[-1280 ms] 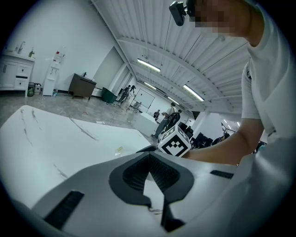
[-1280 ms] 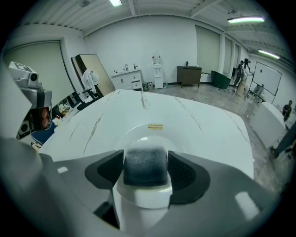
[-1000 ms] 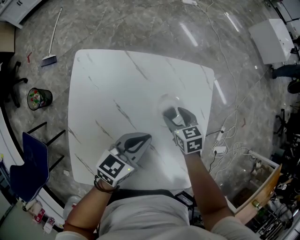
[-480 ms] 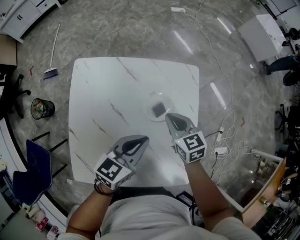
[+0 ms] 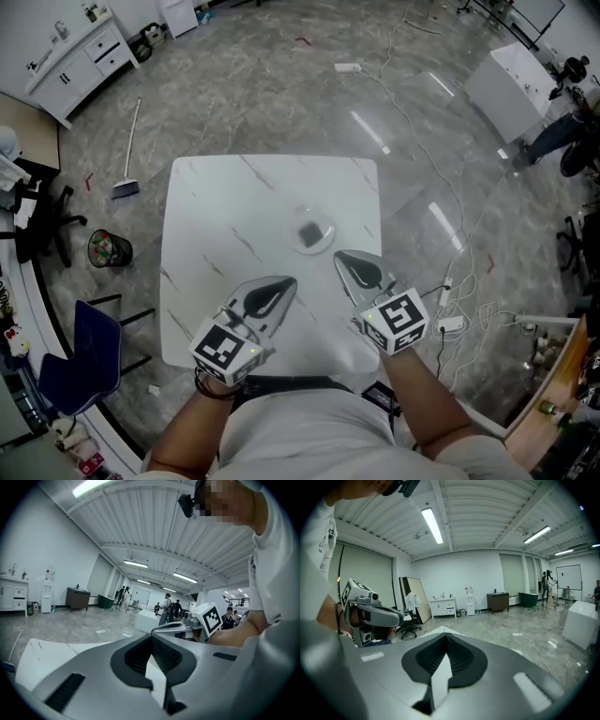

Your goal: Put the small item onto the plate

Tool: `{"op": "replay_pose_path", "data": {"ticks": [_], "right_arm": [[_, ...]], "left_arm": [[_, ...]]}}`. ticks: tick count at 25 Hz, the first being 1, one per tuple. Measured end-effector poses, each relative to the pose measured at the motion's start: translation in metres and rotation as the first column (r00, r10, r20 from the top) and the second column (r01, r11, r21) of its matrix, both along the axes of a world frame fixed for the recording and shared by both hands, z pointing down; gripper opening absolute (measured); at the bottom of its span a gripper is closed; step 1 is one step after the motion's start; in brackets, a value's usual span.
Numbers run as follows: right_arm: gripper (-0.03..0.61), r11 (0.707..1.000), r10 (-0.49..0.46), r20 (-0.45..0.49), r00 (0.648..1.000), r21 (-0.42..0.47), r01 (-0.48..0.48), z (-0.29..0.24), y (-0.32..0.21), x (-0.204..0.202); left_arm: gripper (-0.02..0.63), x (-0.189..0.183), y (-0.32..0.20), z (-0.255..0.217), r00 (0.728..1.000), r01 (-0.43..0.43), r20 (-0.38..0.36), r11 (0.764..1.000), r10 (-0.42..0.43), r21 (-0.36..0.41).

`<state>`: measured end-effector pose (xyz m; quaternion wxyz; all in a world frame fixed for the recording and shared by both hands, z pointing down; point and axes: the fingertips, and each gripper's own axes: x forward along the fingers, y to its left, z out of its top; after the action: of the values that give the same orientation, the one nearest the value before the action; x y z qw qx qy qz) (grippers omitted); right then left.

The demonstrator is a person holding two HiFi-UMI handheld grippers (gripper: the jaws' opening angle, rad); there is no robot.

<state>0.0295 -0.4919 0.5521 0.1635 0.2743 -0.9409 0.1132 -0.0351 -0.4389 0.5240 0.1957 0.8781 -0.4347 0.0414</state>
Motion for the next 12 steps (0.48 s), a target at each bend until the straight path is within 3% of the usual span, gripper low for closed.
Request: {"op": "replay_pose_path", "data": {"ticks": [12], "right_arm": [[0.002, 0.985, -0.091, 0.191, 0.977, 0.162, 0.06, -0.177, 0.081, 0.038]], "left_arm": [[0.006, 0.027, 0.047, -0.154, 0.998, 0.065, -0.002, 0.978, -0.066, 0.201]]}}
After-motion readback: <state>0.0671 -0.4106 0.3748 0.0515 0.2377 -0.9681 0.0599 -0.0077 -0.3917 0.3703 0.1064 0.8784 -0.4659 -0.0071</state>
